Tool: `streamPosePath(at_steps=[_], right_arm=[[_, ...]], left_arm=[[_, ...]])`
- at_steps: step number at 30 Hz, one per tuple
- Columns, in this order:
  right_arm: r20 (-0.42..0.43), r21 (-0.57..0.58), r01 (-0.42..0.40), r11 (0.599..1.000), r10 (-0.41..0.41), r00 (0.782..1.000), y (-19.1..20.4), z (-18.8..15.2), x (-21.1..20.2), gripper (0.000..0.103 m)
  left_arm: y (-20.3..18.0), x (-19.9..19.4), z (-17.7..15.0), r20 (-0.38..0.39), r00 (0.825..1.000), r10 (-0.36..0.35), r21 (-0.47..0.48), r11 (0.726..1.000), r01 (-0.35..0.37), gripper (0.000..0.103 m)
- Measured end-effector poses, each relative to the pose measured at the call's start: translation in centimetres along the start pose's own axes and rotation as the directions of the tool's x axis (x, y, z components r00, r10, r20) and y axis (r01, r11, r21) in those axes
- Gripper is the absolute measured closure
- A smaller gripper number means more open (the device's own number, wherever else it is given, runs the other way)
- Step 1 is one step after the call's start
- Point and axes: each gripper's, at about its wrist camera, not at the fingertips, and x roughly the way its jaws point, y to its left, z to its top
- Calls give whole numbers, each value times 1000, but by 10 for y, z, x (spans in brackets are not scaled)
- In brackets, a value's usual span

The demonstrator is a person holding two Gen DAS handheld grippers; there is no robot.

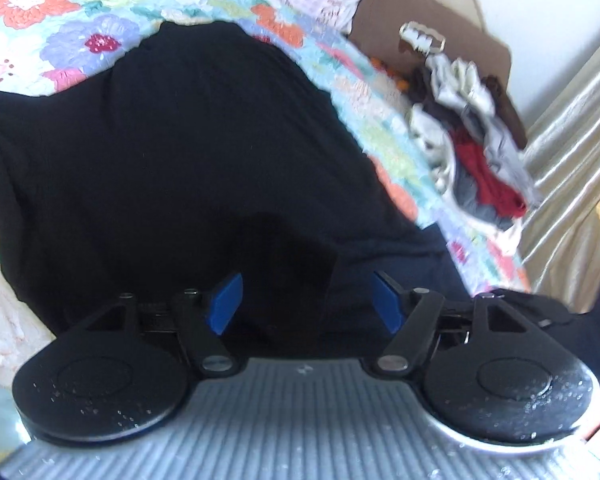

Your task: Fold clothes

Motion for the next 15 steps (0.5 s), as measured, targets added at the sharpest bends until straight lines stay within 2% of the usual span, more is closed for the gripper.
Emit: streamPosePath(at_steps=[2, 4, 5, 6, 7, 8, 11, 13, 15], right_arm=[[1, 58, 117, 991, -117, 993, -14, -10, -15, 42], [2, 136, 219, 966, -221, 975, -30, -21, -27, 42], [-3, 171, 253, 952, -257, 967, -37, -27, -32, 42], [-9, 206, 287, 936, -291, 957, -44, -32, -36, 42], [-16, 241, 319, 917, -325, 946, -51, -38, -41, 42], [-27, 273, 335, 902, -341, 940, -57, -42, -43, 42], [-63, 383, 326, 864, -327, 943, -74, -50, -40, 42], [-83, 465, 315, 827, -313, 946, -84, -55, -34, 41], [-95, 538, 293, 790, -289, 953, -93, -59, -25, 41]], left_arm=[[-8, 14, 1, -34, 997, 62, 41, 997, -61, 33], [-13, 25, 2, -48, 994, 99, 71, 993, -96, 36], [-13, 28, 0, -40, 993, 109, 79, 991, -105, 45], [-14, 29, 0, -36, 992, 124, 90, 989, -120, 76], [-14, 29, 1, -34, 988, 153, 106, 983, -149, 88], [-15, 28, 2, -30, 983, 179, 119, 977, -175, 92], [-9, 6, 6, 50, 981, 186, 83, 978, -190, 94], [-4, -14, 9, 125, 966, 226, 57, 970, -234, 95], [8, -34, 12, 184, 942, 280, -9, 959, -283, 95]])
